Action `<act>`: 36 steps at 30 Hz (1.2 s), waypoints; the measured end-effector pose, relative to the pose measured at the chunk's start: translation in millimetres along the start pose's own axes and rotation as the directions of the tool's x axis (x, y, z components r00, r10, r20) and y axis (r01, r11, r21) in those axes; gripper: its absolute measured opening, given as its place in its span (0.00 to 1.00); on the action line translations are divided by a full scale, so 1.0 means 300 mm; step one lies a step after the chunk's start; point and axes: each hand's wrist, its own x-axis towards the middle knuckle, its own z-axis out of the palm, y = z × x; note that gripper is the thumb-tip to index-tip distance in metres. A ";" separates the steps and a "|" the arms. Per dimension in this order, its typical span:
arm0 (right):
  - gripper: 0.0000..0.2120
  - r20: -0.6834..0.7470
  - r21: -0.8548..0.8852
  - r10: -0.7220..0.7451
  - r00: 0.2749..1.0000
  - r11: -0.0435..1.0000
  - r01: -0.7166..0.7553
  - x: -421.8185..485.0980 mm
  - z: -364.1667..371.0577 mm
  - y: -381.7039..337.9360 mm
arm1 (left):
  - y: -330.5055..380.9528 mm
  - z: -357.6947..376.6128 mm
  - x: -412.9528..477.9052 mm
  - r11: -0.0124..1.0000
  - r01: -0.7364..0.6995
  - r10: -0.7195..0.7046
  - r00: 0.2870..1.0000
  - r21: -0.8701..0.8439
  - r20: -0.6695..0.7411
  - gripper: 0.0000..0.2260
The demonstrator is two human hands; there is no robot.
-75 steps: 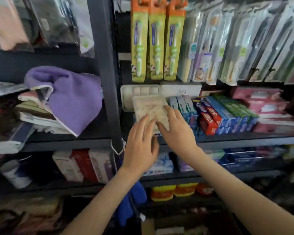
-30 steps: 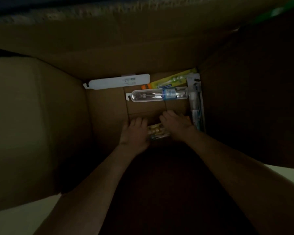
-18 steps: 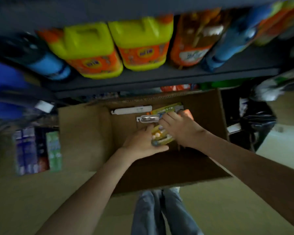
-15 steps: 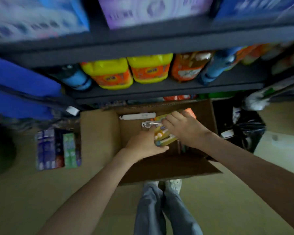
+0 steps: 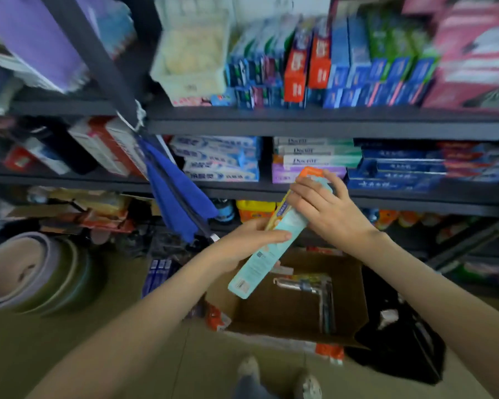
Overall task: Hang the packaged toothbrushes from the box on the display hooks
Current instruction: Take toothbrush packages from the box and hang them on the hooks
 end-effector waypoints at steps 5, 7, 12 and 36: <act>0.20 -0.101 -0.004 -0.062 0.993 0.998 0.061 0.194 -0.104 0.070 | 0.097 -0.169 -0.111 0.995 -0.028 0.030 1.000 -0.099 0.010 0.22; 0.31 -0.013 -0.010 -0.070 0.997 0.998 0.070 0.262 -0.127 0.080 | 0.099 -0.260 -0.136 0.982 -0.071 0.070 0.997 -0.174 -0.011 0.21; 0.35 0.283 0.068 0.045 0.958 0.995 -0.067 0.377 -0.129 0.066 | 0.097 -0.514 -0.179 0.966 -0.249 0.221 0.938 -0.074 -0.266 0.03; 0.21 0.538 0.324 0.425 0.728 0.693 -0.644 0.789 -0.240 -0.067 | 0.073 -0.816 -0.141 0.823 -0.430 0.434 0.898 0.372 0.078 0.06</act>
